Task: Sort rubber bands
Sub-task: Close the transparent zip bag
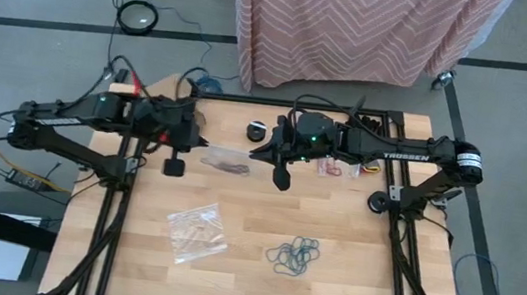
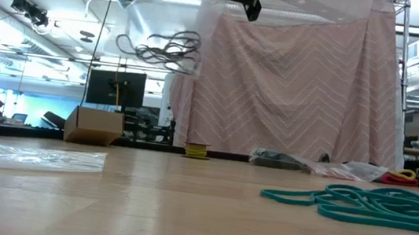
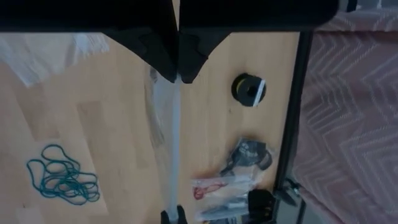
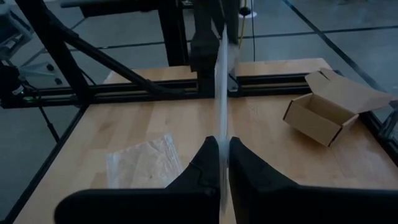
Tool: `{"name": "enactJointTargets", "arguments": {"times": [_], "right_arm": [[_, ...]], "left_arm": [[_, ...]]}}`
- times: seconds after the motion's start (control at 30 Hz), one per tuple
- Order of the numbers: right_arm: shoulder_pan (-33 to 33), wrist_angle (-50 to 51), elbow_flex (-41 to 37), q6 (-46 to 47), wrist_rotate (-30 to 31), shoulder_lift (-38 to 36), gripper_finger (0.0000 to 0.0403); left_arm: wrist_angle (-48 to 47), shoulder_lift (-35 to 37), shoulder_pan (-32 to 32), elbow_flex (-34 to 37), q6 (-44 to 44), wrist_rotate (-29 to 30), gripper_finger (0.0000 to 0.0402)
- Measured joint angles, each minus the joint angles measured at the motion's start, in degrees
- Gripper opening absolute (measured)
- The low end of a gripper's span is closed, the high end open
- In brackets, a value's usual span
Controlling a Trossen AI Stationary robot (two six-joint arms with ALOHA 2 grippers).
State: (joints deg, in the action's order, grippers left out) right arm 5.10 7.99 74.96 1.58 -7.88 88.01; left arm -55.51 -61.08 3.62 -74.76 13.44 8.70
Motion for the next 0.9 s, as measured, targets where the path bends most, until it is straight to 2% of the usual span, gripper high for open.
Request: {"name": "enactJointTargets", "arguments": {"times": [0.4,0.73,0.9], "right_arm": [[0.07,0.30,0.06,0.04,0.85,-0.02,0.0011],[2.63,8.21,-0.17,1.20,2.34,-0.07,0.0011],[5.74,15.62,-0.20,1.27,6.06,-0.07,0.0011]], "left_arm": [[-0.97,4.76,0.00,-0.07,-1.81,0.59,0.0010],[-1.90,7.20,0.00,-0.20,-5.88,0.27,0.0102],[-2.12,8.50,0.02,-0.22,-9.66,0.16,0.0138]]}}
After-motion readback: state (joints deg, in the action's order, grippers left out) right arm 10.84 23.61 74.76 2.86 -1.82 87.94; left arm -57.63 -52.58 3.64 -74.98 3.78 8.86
